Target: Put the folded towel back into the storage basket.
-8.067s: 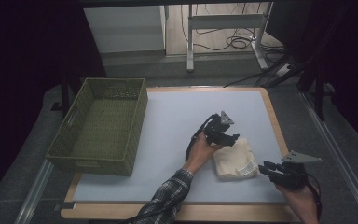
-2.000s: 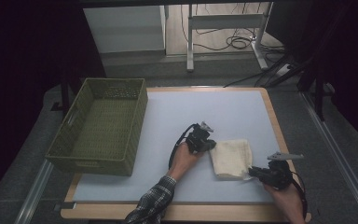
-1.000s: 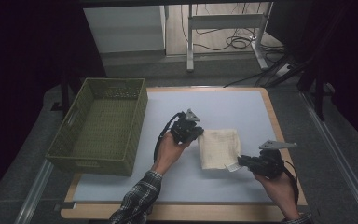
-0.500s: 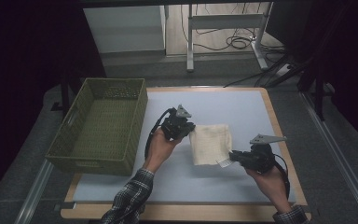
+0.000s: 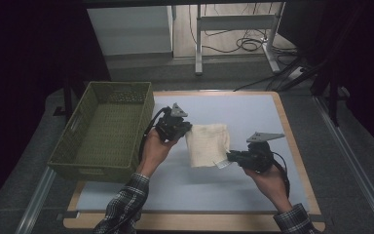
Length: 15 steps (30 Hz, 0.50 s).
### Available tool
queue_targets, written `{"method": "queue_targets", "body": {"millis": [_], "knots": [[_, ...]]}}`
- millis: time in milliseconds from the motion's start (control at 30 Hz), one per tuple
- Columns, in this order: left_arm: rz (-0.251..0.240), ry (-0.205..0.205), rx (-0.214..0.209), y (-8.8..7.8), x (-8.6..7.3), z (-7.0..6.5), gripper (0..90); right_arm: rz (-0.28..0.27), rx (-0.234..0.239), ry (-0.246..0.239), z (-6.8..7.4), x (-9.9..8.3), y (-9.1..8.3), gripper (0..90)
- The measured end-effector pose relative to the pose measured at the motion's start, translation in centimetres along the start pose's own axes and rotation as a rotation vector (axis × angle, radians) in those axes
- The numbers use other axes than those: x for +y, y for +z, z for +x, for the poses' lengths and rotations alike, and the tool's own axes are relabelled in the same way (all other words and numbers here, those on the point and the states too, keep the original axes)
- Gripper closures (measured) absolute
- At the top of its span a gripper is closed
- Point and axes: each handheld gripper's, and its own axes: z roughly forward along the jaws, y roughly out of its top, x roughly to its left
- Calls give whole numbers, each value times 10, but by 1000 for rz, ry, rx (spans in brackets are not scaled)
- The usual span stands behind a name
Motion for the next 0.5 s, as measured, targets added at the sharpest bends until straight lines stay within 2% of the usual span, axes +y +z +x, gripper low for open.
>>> {"method": "queue_targets", "body": {"millis": [267, 500], "knots": [[-2, -13, 38, -19, -4, 16, 843, -1, 19, -25, 9, 16, 13, 810], [2, -8, 64, -31, -5, 24, 843, -6, 34, -33, 16, 26, 20, 809]]}}
